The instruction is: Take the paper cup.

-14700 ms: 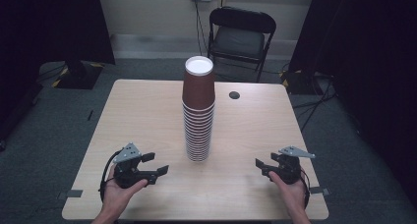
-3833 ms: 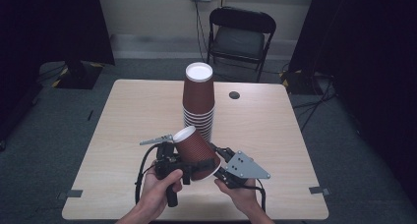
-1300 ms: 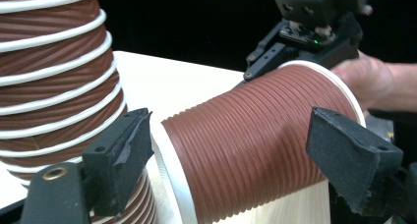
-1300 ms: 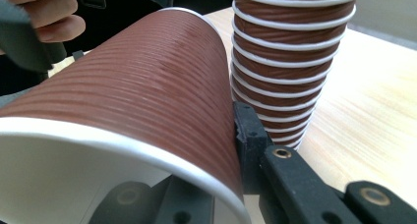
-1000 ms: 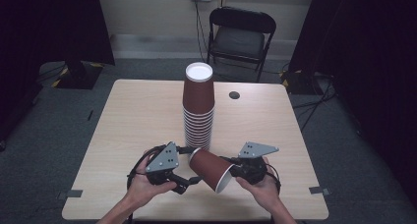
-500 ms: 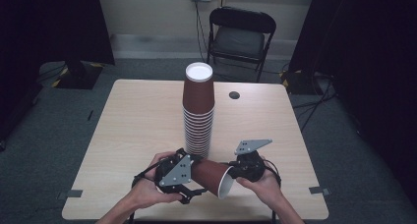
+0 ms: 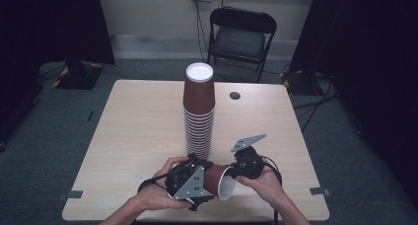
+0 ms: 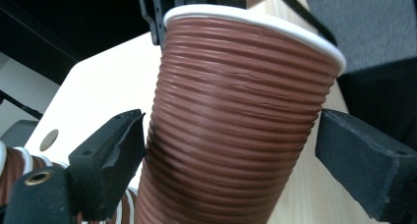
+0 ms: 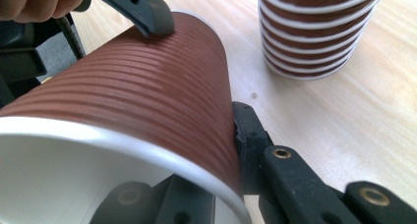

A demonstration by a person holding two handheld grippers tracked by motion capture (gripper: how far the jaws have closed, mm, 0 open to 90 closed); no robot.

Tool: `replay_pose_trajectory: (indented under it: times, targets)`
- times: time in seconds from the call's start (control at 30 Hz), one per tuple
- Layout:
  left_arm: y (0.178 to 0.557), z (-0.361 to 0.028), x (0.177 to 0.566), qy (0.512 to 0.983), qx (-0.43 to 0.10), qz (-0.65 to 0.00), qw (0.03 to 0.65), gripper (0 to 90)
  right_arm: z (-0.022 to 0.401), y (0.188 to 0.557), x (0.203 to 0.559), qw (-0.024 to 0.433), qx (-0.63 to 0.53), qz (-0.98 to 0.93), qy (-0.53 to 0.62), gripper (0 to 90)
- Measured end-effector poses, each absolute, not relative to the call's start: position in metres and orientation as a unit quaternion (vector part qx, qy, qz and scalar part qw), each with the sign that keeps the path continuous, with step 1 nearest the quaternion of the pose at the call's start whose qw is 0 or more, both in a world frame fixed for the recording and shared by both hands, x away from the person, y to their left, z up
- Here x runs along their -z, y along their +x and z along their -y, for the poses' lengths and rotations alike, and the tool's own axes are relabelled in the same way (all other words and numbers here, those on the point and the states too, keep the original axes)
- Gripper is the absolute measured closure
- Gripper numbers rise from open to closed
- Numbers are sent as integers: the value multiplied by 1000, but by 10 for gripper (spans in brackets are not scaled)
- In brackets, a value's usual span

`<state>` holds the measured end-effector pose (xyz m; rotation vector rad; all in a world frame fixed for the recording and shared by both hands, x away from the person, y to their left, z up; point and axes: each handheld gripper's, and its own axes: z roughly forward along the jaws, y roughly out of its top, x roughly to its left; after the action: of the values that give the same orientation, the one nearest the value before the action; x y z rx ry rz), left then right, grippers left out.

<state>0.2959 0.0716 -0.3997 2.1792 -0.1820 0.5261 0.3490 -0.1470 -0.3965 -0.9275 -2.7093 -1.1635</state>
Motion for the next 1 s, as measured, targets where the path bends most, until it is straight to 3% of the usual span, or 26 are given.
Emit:
replay_pose_trajectory:
  times: [0.67, 1.0]
  targets:
    - [293, -51, 411, 882, -250, 103, 385, 77, 134, 352, 396, 48, 345, 883, -316, 868]
    - [287, -45, 415, 876, -261, 95, 395, 80, 125, 351, 397, 53, 323, 884, -333, 864]
